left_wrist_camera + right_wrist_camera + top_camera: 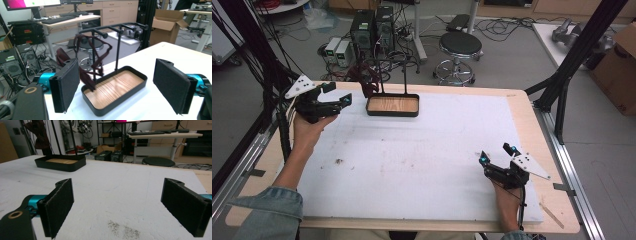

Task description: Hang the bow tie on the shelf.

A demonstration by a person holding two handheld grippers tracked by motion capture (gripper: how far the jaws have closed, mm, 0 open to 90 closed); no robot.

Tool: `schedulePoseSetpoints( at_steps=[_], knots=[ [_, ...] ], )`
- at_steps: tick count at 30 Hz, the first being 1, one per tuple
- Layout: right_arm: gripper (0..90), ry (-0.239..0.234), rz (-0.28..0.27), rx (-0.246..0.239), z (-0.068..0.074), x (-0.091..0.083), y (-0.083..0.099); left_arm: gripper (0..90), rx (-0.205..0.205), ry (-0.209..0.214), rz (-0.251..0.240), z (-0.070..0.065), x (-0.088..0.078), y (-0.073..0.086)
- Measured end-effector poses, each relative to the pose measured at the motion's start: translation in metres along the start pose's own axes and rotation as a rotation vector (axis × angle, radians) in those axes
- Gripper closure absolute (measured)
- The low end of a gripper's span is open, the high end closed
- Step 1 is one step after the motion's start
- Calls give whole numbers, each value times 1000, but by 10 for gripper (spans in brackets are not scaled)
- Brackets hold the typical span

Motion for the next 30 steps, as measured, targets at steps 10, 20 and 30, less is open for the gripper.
schedulePoseSetpoints(
  at_steps=[10,20,30],
  knots=[
    [103,1,1,-8,0,0,0,175,3,12,-2,-19,-20,12],
    [103,5,2,-12,1,0,0,177,15,-2,23,-36,-34,43],
    [103,3,6,-7,1,0,0,177,1,-24,25,-47,-49,69]
  ],
)
Point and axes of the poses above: each handheld gripper's, and its own axes: x roughly forward along the jaws, y roughly out of its underside, z roughly to its left, the point moved 4 cm from there along x, roughly forward along the jaws, and after that the axes turned 11 degrees about y, right-handed, at the moved point
